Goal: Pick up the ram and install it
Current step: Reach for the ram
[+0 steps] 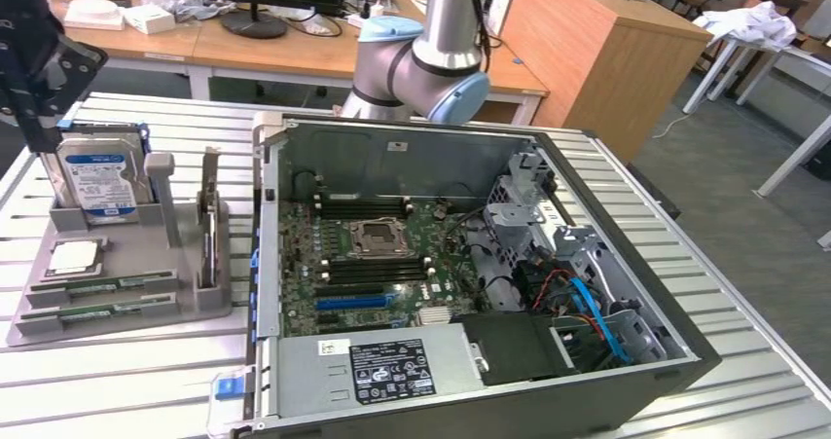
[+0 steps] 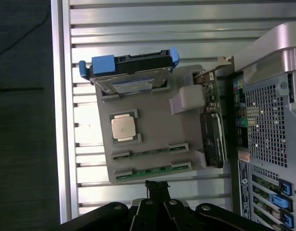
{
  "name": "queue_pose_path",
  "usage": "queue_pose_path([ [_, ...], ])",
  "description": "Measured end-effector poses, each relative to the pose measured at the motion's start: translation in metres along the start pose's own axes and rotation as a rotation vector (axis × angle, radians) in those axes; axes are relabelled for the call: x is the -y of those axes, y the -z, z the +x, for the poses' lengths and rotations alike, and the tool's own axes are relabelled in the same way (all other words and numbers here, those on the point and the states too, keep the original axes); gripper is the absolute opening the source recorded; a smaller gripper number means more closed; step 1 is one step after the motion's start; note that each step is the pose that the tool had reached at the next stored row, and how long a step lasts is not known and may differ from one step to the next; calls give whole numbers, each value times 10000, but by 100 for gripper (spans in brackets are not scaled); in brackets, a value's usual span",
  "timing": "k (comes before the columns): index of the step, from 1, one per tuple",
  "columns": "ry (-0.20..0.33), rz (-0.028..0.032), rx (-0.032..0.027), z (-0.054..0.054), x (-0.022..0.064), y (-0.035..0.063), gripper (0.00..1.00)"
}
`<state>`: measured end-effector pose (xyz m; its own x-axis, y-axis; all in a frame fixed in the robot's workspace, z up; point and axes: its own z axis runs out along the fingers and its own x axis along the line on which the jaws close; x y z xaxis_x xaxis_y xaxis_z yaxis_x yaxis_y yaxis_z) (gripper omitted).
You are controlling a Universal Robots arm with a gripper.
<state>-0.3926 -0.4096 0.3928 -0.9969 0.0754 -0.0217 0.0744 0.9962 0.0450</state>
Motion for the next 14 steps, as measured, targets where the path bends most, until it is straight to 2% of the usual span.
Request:
queue_pose_path([
  [4,-3,7,-103,-179,-13,-5,10],
  [12,-5,9,-123,-539,-41,-9,10],
  [14,-5,11,-148,-604,-50,-4,10],
])
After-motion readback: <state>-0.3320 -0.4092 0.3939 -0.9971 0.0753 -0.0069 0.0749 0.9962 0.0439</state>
